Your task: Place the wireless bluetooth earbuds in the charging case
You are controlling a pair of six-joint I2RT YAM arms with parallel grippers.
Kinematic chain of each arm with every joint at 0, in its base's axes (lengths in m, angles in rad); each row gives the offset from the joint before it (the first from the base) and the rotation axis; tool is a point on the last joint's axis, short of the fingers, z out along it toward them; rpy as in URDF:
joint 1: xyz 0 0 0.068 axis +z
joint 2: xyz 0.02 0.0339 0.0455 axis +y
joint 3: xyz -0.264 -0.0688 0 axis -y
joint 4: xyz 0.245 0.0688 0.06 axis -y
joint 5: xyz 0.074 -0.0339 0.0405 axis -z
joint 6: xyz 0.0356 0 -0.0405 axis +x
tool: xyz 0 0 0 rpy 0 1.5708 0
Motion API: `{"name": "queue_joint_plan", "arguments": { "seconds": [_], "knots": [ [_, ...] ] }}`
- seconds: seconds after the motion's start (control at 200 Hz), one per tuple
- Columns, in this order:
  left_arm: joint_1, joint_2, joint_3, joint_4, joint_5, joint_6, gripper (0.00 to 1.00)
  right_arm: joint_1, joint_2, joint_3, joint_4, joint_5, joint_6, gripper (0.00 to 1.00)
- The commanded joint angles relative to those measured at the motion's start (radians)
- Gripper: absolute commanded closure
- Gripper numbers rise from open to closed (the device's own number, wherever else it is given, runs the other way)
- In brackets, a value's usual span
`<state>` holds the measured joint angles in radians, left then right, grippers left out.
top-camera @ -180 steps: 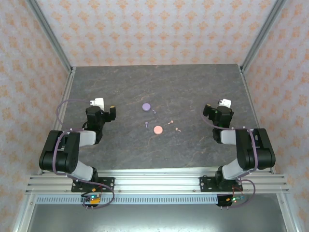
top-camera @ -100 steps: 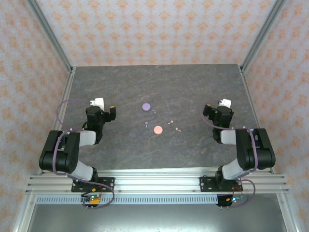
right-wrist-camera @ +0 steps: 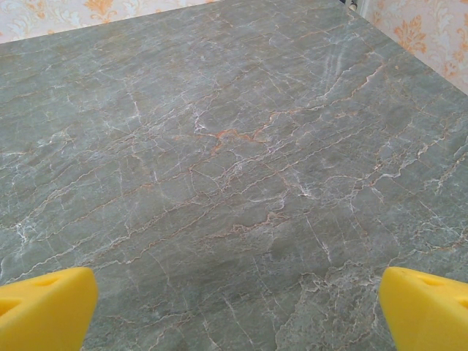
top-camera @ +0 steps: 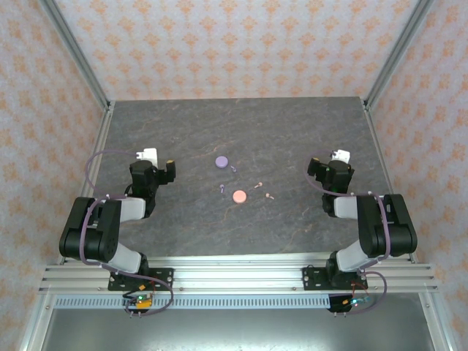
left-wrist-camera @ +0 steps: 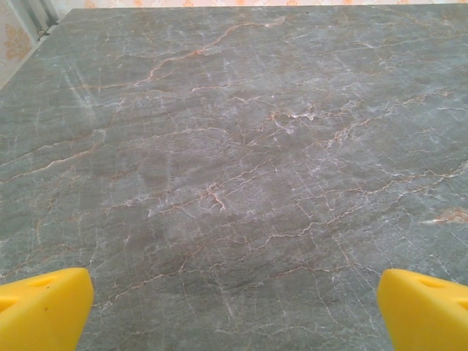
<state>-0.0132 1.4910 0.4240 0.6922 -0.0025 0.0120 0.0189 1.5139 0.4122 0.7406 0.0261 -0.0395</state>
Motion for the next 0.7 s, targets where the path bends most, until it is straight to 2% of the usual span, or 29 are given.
{"name": "queue_joint_plan", "arguments": {
  "seconds": [0.0, 0.1, 0.195, 0.385, 0.491, 0.696],
  "knots": [
    [-0.007, -0.061, 0.053, -0.088, -0.115, -0.045, 0.00, 0.005, -0.044, 0.027, -0.040, 0.026, 0.002, 0.01],
    [-0.007, -0.149, 0.082, -0.223, -0.132, -0.069, 0.00, 0.006, -0.128, 0.078, -0.229, 0.054, 0.030, 0.01],
    [-0.007, -0.254, 0.128, -0.394, -0.124, -0.151, 0.00, 0.006, -0.193, 0.192, -0.538, 0.065, 0.111, 0.01],
    [-0.019, -0.408, 0.270, -0.817, 0.086, -0.220, 0.00, 0.030, -0.258, 0.334, -0.942, -0.007, 0.231, 0.01],
    [-0.060, -0.454, 0.310, -0.963, 0.122, -0.278, 0.00, 0.061, -0.301, 0.355, -1.048, -0.051, 0.298, 0.01],
    [-0.178, -0.446, 0.353, -1.102, 0.267, -0.450, 0.00, 0.113, -0.325, 0.380, -1.155, -0.298, 0.365, 0.01]
  ]
}}
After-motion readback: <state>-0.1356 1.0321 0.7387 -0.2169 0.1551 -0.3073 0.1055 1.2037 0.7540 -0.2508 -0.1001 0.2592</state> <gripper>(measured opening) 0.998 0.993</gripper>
